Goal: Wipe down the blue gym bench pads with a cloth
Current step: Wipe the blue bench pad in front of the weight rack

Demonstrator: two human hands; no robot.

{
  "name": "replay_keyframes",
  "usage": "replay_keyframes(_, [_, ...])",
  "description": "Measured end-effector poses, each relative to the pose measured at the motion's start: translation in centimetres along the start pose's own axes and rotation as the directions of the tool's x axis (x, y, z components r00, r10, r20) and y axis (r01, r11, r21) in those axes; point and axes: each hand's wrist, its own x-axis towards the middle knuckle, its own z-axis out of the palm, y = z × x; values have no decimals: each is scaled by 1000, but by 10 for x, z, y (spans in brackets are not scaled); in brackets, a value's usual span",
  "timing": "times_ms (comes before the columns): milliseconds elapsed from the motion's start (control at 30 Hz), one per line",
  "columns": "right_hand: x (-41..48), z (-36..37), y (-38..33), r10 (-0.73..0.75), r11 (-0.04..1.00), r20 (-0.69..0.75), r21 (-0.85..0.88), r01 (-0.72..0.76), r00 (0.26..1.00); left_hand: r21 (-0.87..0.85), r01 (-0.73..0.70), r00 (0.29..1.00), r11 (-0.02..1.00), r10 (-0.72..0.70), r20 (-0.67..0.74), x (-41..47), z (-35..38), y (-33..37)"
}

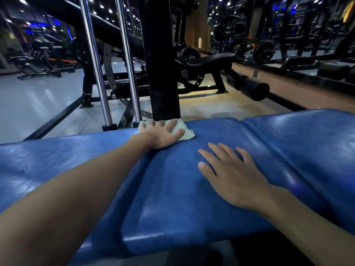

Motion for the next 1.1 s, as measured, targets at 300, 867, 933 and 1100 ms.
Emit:
replay_keyframes(300, [1,-2,-1,25,998,-28,53,-23,999,8,-101,995,995,101,11,-142,18,18])
replay_keyframes(867, [-6,-2,-16,-50,998,-27,48,52,998,19,-61,997,998,60,40,-146,9,6])
replay_keyframes(933, [-4,-1,-15,-55,998,-37,39,57,998,28,-41,998,999,40,44,-108,6,-5])
replay_keyframes(1100, [-3,0,-14,-61,998,-16,2,61,998,21,28,998,999,-29,50,-26,-3,-22])
